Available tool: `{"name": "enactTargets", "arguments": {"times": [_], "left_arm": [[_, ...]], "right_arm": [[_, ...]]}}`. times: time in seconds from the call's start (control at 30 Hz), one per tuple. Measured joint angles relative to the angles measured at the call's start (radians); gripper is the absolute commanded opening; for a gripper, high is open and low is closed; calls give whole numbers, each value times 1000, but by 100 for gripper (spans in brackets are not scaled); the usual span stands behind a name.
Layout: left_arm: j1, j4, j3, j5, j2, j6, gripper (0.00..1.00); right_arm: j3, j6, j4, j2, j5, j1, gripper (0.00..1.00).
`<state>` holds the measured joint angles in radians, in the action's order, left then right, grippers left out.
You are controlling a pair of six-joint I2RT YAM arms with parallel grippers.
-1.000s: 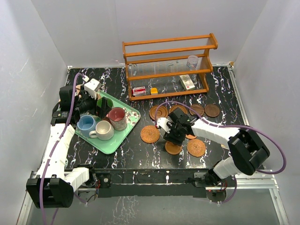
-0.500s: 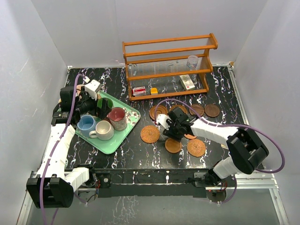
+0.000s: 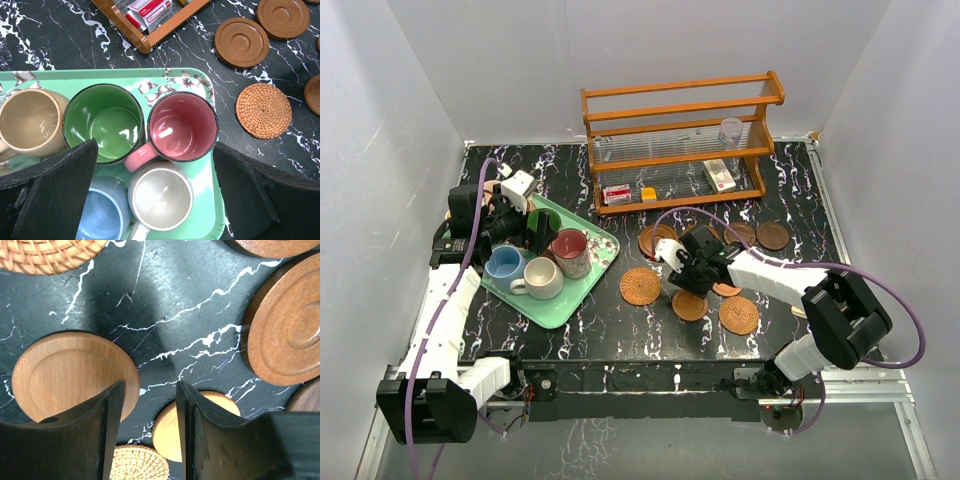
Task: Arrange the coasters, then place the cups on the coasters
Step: Move the coaster to the center of the board.
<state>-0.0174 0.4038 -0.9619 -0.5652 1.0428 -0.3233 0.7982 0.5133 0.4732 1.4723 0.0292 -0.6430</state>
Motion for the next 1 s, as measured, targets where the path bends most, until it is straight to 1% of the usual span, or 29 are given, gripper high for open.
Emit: {"name": "enactTargets", "arguments": {"times": [0.2,0.3,0.67,1.0], "left_arm": [[0,0,1,0,0,0,99],[0,0,1,0,0,0,99],[0,0,1,0,0,0,99],[0,0,3,-1,0,-3,99]], "right_arm": [[-3,0,30,-24,65,4,45],[-4,0,29,-25,69,3,45],[-5,11,-12,2,-26,7,42],[-5,43,-51,15,-114,80,41]]}}
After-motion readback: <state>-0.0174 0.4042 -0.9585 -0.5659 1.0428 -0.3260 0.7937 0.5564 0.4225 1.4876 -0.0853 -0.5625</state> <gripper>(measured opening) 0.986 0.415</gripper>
